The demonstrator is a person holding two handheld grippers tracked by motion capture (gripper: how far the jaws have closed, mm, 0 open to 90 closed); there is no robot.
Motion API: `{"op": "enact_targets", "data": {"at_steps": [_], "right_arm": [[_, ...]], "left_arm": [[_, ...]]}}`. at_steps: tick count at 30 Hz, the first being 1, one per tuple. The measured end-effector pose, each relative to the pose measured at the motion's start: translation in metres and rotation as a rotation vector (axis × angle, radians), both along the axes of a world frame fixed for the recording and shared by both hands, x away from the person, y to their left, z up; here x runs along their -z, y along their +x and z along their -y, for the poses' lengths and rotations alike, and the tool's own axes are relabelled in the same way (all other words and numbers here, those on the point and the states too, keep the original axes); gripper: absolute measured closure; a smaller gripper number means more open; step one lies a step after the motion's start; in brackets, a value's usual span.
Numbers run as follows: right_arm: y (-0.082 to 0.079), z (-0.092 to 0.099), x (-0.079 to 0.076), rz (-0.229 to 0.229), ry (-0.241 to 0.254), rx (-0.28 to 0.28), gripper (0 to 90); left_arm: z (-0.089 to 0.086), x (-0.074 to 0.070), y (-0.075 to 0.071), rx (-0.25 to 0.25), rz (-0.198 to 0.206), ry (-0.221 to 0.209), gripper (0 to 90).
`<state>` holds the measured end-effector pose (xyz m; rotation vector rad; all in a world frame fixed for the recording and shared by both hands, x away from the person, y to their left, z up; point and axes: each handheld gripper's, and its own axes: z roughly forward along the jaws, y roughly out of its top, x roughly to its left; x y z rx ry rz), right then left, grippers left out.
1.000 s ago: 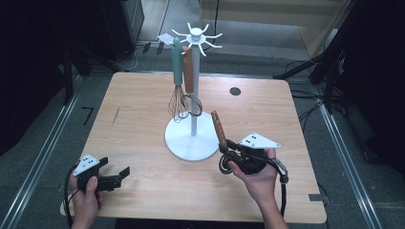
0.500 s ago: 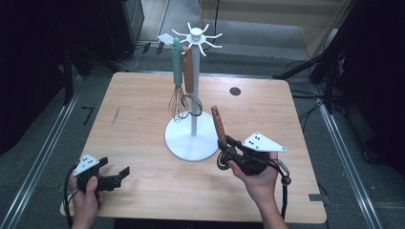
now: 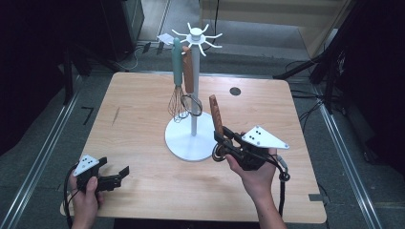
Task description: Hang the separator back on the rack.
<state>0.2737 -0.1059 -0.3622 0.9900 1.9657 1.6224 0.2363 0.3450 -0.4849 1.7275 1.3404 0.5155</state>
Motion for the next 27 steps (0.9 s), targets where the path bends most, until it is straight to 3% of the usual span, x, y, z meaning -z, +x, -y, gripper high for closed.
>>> {"op": "enact_targets", "data": {"at_steps": [18, 27], "right_arm": [[0.009, -0.016, -0.039, 0.105, 0.037, 0.015, 71.0], [0.01, -0.017, -0.052, 0.126, 0.058, 0.031, 70.9]], "left_arm": [[0.001, 0.0, 0.0, -0.017, 0.003, 0.019, 0.0], [0.002, 0.0, 0.0, -0.024, 0.003, 0.025, 0.0]]}}
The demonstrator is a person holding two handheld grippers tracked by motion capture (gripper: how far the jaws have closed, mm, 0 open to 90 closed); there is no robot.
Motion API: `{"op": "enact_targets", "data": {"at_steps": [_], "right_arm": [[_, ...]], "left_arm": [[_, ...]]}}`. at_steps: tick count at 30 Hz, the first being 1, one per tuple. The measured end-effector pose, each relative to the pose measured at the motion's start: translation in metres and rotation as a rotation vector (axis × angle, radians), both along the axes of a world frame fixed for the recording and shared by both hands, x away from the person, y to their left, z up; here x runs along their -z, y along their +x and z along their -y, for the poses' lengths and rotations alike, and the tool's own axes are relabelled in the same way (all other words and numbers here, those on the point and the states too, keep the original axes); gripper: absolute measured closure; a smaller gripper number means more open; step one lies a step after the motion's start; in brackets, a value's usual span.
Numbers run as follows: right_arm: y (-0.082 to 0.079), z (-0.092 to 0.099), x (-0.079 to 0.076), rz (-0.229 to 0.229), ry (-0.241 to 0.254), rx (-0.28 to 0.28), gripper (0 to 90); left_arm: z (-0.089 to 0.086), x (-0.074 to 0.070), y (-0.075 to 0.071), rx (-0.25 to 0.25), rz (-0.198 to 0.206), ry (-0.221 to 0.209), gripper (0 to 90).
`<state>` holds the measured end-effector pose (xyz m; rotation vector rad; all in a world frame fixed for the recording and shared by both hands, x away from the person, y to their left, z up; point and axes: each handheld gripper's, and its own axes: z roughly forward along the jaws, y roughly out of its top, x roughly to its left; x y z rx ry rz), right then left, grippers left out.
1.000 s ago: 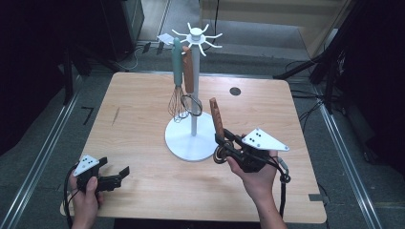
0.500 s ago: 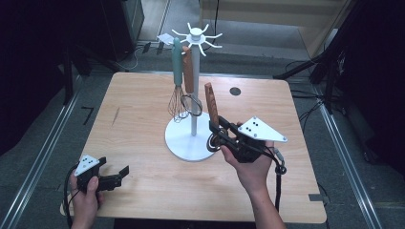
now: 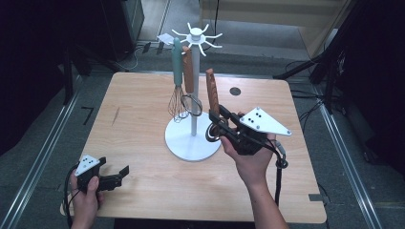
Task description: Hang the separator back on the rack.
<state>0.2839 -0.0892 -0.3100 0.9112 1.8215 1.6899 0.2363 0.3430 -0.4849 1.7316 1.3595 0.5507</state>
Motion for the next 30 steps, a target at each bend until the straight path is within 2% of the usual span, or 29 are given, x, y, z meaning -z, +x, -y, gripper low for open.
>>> {"op": "enact_targets", "data": {"at_steps": [13, 30], "right_arm": [[0.0, -0.002, -0.012, 0.029, 0.02, 0.027, 70.9], [0.0, -0.007, -0.023, 0.049, 0.044, 0.036, 70.9]], "left_arm": [[0.0, 0.0, 0.0, -0.008, 0.002, 0.004, 0.0], [0.001, 0.0, 0.0, -0.015, 0.003, 0.011, 0.0]]}}
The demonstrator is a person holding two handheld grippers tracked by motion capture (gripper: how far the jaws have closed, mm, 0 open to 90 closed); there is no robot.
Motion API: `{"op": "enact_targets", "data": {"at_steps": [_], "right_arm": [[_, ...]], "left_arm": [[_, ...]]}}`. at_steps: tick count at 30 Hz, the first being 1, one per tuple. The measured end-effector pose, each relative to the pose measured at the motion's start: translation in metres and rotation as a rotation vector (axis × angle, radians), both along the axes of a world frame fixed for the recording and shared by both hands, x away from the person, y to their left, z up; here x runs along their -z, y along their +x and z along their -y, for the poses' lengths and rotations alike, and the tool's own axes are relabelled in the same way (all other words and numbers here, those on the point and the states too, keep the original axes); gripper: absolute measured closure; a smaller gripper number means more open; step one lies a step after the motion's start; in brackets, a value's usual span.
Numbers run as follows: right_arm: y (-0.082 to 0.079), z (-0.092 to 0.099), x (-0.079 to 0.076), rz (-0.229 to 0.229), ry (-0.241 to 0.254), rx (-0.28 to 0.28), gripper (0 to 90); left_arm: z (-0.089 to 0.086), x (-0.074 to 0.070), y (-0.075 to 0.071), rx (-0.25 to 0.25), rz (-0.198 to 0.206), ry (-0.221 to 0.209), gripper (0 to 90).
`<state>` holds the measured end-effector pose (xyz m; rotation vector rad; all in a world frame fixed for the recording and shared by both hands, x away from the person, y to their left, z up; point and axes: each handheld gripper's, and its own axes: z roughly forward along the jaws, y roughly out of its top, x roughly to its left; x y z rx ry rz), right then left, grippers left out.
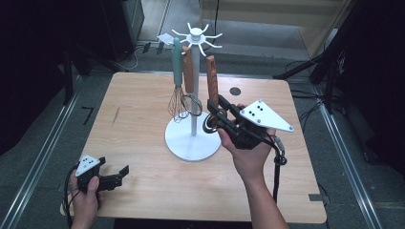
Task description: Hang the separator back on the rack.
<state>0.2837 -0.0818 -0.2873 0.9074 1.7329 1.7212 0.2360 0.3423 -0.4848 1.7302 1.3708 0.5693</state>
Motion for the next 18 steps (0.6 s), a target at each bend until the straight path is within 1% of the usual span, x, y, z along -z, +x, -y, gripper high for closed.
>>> {"op": "enact_targets", "data": {"at_steps": [4, 8, 12, 18], "right_arm": [[0.001, -0.001, -0.003, 0.004, 0.006, 0.005, 70.9], [0.002, -0.002, -0.007, 0.013, 0.006, 0.009, 70.9], [0.003, -0.003, -0.011, 0.013, 0.007, 0.009, 70.9], [0.004, -0.008, -0.012, 0.011, -0.005, 0.004, 70.9]], "left_arm": [[0.0, 0.0, 0.0, -0.003, 0.002, -0.007, 0.0], [-0.001, 0.0, 0.0, -0.004, 0.001, -0.005, 0.0], [0.0, 0.0, 0.0, -0.003, 0.002, -0.001, 0.0], [0.0, 0.0, 0.0, -0.004, 0.002, -0.001, 0.0]]}}
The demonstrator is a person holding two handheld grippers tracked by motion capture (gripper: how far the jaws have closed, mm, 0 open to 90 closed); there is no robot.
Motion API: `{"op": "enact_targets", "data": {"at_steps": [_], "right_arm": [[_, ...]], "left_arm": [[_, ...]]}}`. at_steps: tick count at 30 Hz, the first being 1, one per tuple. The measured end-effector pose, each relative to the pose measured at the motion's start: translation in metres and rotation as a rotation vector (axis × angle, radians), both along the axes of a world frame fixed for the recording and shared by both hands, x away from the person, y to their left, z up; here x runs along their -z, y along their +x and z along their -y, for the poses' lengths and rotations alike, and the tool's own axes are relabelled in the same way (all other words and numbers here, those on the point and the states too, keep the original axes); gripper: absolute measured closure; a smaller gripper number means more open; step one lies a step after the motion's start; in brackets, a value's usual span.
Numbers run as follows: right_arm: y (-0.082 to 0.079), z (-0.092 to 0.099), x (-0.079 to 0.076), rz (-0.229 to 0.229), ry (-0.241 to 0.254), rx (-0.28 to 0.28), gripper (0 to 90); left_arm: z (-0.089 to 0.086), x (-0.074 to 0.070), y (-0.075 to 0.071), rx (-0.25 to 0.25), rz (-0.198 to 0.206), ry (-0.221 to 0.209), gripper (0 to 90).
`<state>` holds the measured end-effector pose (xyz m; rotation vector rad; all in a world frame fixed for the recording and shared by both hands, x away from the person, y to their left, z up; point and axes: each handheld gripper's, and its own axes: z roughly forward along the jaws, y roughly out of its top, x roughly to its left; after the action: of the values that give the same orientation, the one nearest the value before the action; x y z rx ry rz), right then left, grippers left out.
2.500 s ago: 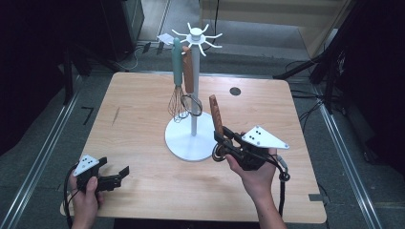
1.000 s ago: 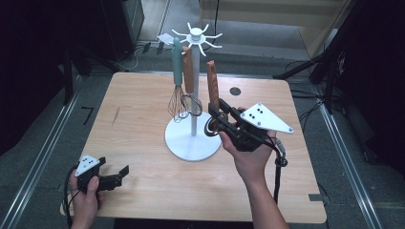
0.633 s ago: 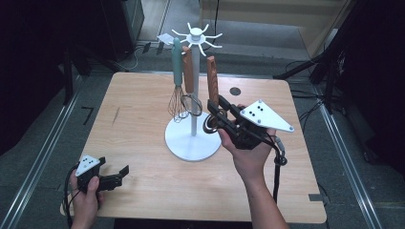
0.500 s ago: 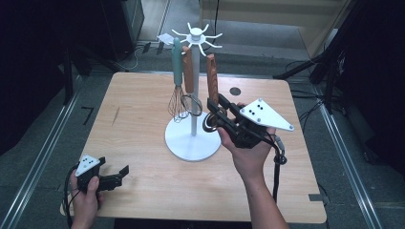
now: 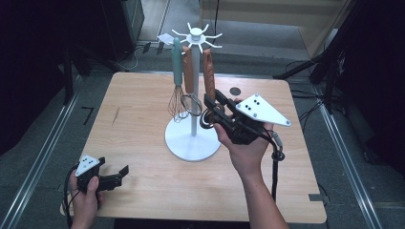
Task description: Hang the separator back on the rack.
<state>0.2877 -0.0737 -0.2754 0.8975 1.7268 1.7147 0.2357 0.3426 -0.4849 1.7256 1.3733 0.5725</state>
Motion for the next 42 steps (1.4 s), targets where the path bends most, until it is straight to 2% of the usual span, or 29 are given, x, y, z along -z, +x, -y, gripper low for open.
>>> {"op": "enact_targets", "data": {"at_steps": [20, 24, 26, 27, 29, 32, 37, 42], "right_arm": [[0.007, -0.01, 0.001, -0.011, -0.035, 0.039, 70.9], [0.009, -0.01, 0.003, -0.014, -0.039, 0.036, 70.7], [0.009, -0.01, 0.004, -0.019, -0.024, 0.022, 70.1], [0.009, -0.009, 0.004, -0.013, -0.021, 0.014, 67.7], [0.008, -0.009, 0.004, -0.014, -0.018, 0.0, 55.7], [0.006, -0.009, 0.005, -0.01, -0.047, 0.009, 47.0], [0.003, -0.007, 0.011, -0.014, -0.068, 0.015, 32.2], [0.003, -0.003, 0.023, -0.027, -0.086, 0.024, 24.7]], "left_arm": [[0.0, 0.0, 0.0, -0.002, -0.002, 0.001, 0.0], [0.0, 0.0, 0.0, -0.001, -0.002, 0.001, 0.0], [0.0, 0.0, 0.0, -0.001, -0.002, 0.001, 0.0], [0.0, 0.0, 0.0, -0.001, -0.002, 0.002, 0.0], [0.0, 0.0, 0.0, 0.0, -0.002, 0.003, 0.0], [0.0, 0.0, 0.0, 0.001, -0.002, 0.004, 0.0], [0.0, 0.0, 0.0, -0.001, -0.001, 0.006, 0.0], [0.0, 0.0, 0.0, -0.001, -0.001, 0.006, 0.0]]}}
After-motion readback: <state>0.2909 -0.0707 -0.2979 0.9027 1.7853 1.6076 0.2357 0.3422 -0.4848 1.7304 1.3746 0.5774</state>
